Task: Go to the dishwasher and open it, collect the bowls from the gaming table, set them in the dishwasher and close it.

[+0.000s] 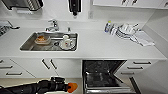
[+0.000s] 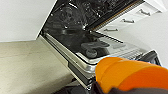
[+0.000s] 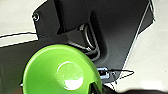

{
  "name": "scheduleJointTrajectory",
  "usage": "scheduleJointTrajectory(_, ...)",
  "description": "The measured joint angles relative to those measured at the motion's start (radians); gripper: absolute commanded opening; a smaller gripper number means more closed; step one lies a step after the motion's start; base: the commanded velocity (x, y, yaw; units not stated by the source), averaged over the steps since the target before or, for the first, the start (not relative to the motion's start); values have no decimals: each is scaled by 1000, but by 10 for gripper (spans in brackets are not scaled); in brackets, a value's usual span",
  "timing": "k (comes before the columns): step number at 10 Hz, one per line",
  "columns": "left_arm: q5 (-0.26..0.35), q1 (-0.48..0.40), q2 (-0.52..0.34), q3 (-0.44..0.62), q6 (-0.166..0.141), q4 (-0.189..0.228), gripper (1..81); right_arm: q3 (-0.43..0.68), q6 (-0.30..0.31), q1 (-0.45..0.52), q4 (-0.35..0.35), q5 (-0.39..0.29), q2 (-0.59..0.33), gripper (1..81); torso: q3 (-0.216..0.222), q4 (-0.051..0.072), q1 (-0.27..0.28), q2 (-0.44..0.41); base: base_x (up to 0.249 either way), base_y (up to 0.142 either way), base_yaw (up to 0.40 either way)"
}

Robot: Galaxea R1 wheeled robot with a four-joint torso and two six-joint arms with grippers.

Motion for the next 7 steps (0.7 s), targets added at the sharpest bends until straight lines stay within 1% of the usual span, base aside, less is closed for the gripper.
scheduleJointTrajectory(1, 39, -33, 50, 3, -7, -10, 10, 0, 0, 0, 0, 7, -2, 10, 0, 0, 0, 0, 0, 0, 0)
scheduleJointTrajectory(2, 63, -67, 92, 5, -26, -18, 10, 0, 1, 0, 0, 16, -4, 10, 0, 0, 0, 0, 0, 0, 0)
scheduleJointTrajectory(3, 77, -96, 134, 5, -34, -19, 10, 1, 1, 0, 0, 17, -7, 10, 0, 0, 0, 0, 0, 0, 0)
scheduleJointTrajectory(4, 88, -109, 181, 1, -52, -19, 10, 1, 1, 0, 0, 18, -8, 10, -1, 0, 0, 0, 0, 0, 0)
scheduleJointTrajectory(5, 89, -118, 239, -16, -60, -18, 10, 1, 1, 0, 0, 19, -8, 10, -1, 0, 0, 0, 0, 0, 0)
scheduleJointTrajectory(6, 69, -118, 283, -45, -78, -17, 10, 1, 1, 0, 0, 19, -10, 10, -1, 0, 0, 1, 0, 0, 0)
scheduleJointTrajectory(7, 16, -115, 310, -97, -86, -17, 10, 1, 1, 0, 0, 19, -12, 10, -1, 0, 1, 1, 0, 0, 0)
